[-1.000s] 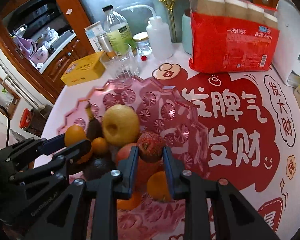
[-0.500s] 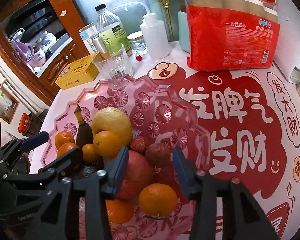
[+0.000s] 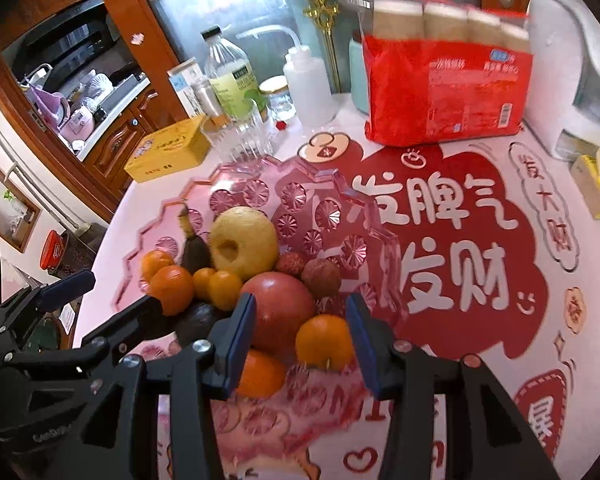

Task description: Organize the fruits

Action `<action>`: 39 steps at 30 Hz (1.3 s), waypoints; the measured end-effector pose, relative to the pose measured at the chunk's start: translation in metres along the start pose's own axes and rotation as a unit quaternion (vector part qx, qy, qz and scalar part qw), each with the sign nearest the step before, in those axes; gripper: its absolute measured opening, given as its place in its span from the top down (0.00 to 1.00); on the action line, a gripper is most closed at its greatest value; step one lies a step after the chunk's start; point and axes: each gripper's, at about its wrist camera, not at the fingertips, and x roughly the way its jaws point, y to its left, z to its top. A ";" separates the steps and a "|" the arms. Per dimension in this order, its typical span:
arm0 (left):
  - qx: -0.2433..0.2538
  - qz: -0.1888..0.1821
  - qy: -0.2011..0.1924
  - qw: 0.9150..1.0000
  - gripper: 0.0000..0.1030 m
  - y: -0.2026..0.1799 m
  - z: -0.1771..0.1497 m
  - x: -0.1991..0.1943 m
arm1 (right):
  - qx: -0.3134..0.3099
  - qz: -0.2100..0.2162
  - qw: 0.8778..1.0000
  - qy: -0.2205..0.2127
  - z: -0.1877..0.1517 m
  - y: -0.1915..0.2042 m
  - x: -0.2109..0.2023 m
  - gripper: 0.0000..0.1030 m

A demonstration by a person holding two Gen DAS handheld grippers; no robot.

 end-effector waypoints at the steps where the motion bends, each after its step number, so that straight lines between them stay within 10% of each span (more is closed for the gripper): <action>1: 0.000 -0.001 -0.003 1.000 0.15 0.000 -0.003 -0.007 | -0.001 -0.003 1.000 -0.004 -0.002 0.002 -0.008 0.54; 39: 0.003 -0.035 -0.096 0.995 0.08 -0.069 -0.167 -0.236 | 0.008 -0.063 0.993 -0.103 -0.190 0.006 -0.250 0.53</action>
